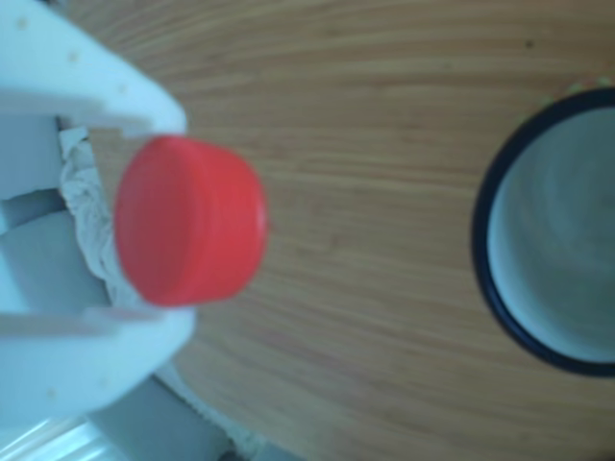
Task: Grasp a red cap and put it in the cup.
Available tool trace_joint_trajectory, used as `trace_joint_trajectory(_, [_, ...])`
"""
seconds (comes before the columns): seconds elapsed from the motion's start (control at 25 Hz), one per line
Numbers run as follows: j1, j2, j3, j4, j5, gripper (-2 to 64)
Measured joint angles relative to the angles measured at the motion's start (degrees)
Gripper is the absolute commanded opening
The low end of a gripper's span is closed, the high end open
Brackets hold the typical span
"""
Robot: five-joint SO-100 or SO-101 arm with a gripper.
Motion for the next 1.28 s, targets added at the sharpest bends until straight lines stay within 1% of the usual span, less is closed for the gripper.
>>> trace_joint_trajectory(0.2, [-3.0,0.2,0.0,0.0,0.0,0.1])
trace_joint_trajectory(0.6, [-15.0,0.2,0.0,0.0,0.0,0.1])
trace_joint_trajectory(0.72, [-15.8,0.2,0.0,-0.6,0.0,0.1])
trace_joint_trajectory(0.88, [-15.8,-1.0,0.0,-3.9,0.0,0.1])
trace_joint_trajectory(1.08, [-15.6,-8.2,0.0,-7.9,0.0,0.1])
trace_joint_trajectory(1.28, [-15.7,-12.1,0.0,-11.8,0.0,0.1])
